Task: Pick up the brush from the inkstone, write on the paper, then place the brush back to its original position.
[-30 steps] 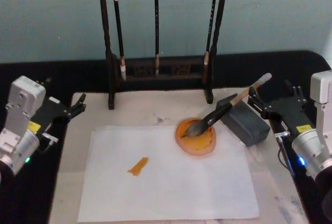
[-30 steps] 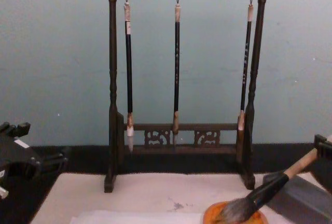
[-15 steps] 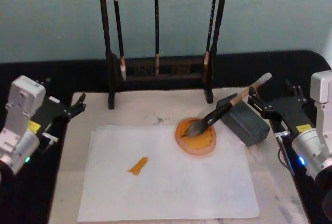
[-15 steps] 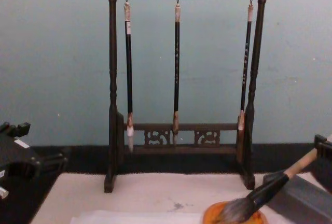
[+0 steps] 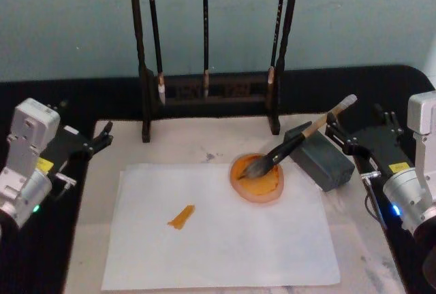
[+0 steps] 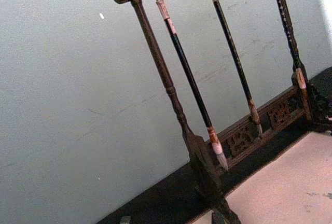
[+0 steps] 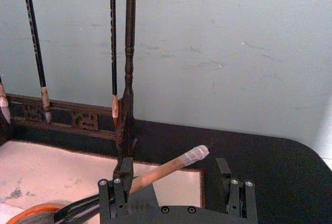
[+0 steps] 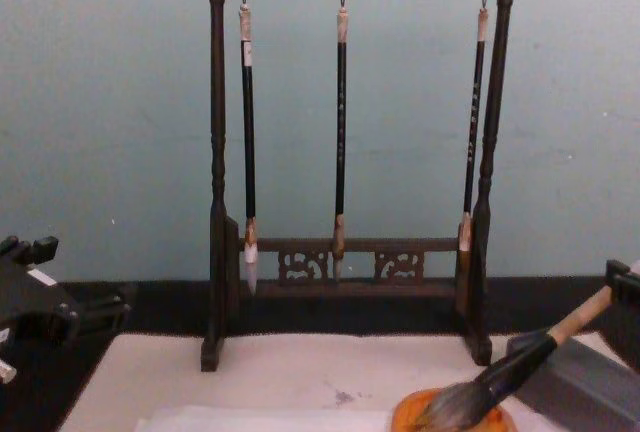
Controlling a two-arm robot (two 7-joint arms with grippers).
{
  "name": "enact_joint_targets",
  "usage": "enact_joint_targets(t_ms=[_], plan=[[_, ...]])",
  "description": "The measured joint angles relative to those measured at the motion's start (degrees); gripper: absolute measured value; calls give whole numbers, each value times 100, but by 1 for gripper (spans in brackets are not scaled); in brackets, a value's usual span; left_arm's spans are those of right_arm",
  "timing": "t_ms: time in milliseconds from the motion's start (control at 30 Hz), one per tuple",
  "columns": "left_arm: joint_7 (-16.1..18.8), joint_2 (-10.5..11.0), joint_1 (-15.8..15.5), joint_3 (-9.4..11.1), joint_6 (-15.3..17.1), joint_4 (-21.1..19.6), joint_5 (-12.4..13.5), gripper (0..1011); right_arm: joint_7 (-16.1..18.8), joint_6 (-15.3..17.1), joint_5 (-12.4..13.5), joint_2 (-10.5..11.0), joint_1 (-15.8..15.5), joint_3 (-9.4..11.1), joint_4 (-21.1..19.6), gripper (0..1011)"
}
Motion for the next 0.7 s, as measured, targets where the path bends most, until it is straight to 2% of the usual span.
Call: enact_joint_targets(t_ms=[700], plan=[[0, 0, 0, 0, 0, 0, 0, 1010, 0, 0, 0, 0, 0, 0, 0, 1000]])
